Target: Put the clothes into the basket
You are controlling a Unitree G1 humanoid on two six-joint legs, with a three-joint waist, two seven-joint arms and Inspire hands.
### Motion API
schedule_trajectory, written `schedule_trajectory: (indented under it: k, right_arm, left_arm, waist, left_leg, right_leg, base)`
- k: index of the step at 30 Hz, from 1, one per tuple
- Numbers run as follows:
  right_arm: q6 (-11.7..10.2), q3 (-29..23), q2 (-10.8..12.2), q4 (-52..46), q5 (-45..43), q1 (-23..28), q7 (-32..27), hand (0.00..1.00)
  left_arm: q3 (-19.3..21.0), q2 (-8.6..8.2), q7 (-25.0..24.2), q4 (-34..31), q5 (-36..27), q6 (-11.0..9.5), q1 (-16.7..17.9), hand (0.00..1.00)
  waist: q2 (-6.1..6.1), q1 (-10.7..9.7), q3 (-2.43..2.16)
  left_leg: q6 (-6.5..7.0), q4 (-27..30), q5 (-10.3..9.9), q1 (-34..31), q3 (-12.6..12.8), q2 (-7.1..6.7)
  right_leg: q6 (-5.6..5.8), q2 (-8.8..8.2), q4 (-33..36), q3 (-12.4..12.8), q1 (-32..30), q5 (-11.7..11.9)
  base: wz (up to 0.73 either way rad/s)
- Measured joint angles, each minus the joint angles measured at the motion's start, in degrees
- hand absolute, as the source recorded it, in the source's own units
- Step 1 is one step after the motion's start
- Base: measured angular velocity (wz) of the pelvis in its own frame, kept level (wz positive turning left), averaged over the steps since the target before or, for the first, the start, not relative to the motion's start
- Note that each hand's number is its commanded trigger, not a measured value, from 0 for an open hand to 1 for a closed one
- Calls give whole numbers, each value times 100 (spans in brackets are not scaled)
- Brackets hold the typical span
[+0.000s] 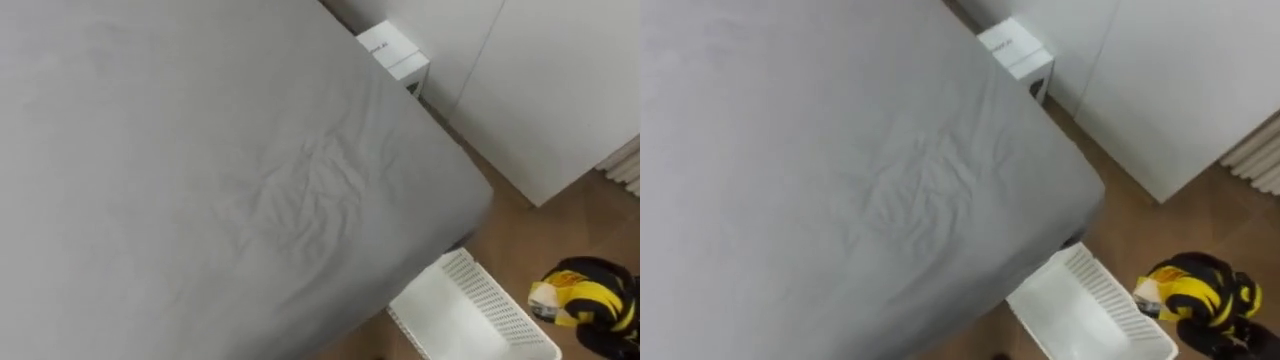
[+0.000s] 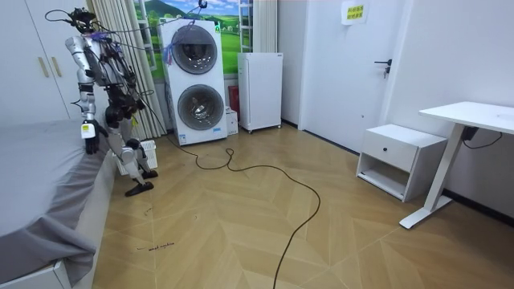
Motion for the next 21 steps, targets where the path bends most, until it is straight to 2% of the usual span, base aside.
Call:
schedule_trajectory:
  k: [4, 6, 9, 14, 15, 16, 17, 21]
  right_arm:
    - [-66, 47, -182, 530, -126, -322, 141, 100]
    - [-130, 182, -318, 884, -121, -470, 203, 100]
    - [-167, 315, -352, 1110, -121, -582, 248, 100]
    - [-176, 452, -351, 1383, -150, -762, 335, 100]
    - [-199, 441, -352, 1489, -166, -823, 335, 91]
    - [-200, 439, -352, 1547, -166, -851, 335, 19]
    - [-201, 443, -350, 1632, -165, -897, 338, 0]
    - [-259, 558, -331, 1851, -75, -917, 396, 0]
  left_arm:
    - [-110, -13, -3, 110, -16, -5, -104, 0]
    - [-266, -11, -2, 112, -178, -5, -143, 0]
    - [-442, -7, 6, 143, -276, -5, -200, 0]
    - [-578, -6, 12, 143, -274, -5, -276, 0]
    - [-579, -6, 12, 143, -268, -5, -302, 0]
    - [-579, -6, 13, 143, -264, -5, -313, 0]
    - [-581, -7, 13, 141, -270, -5, -341, 0]
    - [-760, -7, 111, 142, -273, -14, -374, 0]
  waist:
    - [129, 10, 7]
    - [201, 22, 8]
    - [276, 26, -6]
    - [373, 70, 9]
    - [382, 116, 13]
    - [382, 142, 13]
    - [382, 187, 13]
    - [383, 217, 15]
  left_leg:
    - [5, -11, 12, -105, 60, -15]
    - [5, -18, 13, -169, 81, 25]
    - [9, -26, 17, -274, 76, 0]
    - [11, -44, 18, -405, 35, -27]
    - [11, -45, 19, -425, 38, -32]
    - [11, -45, 19, -430, 38, -32]
    - [11, -42, 19, -443, 32, -29]
    - [10, -27, 19, -470, -21, -24]
  right_leg:
    - [7, -3, 74, 25, -182, -3]
    - [7, -4, 33, 24, -234, -2]
    - [11, -11, 56, 20, -349, 3]
    - [12, -23, 79, -5, -490, 1]
    - [12, -22, 85, -2, -513, 1]
    - [12, -20, 87, -1, -520, 1]
    - [11, -18, 85, -4, -526, 0]
    - [9, -24, 45, -53, -505, -3]
  base:
    - [-6]
    - [0]
    - [1]
    - [3]
    - [0]
    - [0]
    - [4]
    - [7]
